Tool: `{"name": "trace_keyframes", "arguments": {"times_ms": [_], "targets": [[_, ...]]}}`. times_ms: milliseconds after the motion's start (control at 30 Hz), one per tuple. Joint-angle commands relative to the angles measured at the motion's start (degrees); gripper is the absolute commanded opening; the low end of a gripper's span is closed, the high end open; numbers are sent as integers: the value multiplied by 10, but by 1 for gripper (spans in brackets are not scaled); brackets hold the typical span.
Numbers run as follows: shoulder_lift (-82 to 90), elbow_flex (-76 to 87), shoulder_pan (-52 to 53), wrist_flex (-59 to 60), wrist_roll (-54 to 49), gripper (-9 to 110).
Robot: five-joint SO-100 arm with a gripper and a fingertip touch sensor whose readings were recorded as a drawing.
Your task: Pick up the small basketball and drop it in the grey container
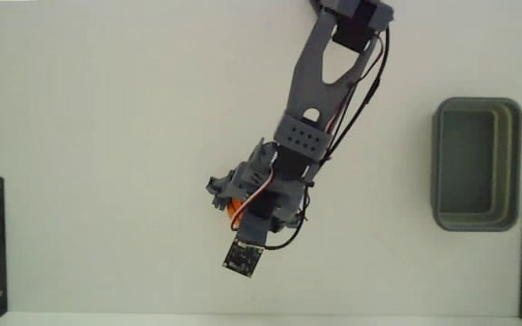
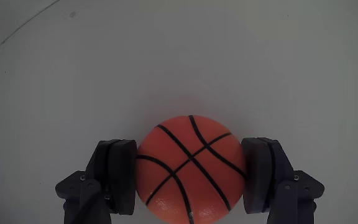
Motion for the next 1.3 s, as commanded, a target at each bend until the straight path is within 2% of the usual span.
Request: {"name": "trace_keyframes", "arguments": {"times_ms": [0,1267], "targets": [[14,-5,17,-5,3,102],[14,-5,17,-5,3,92]]}}
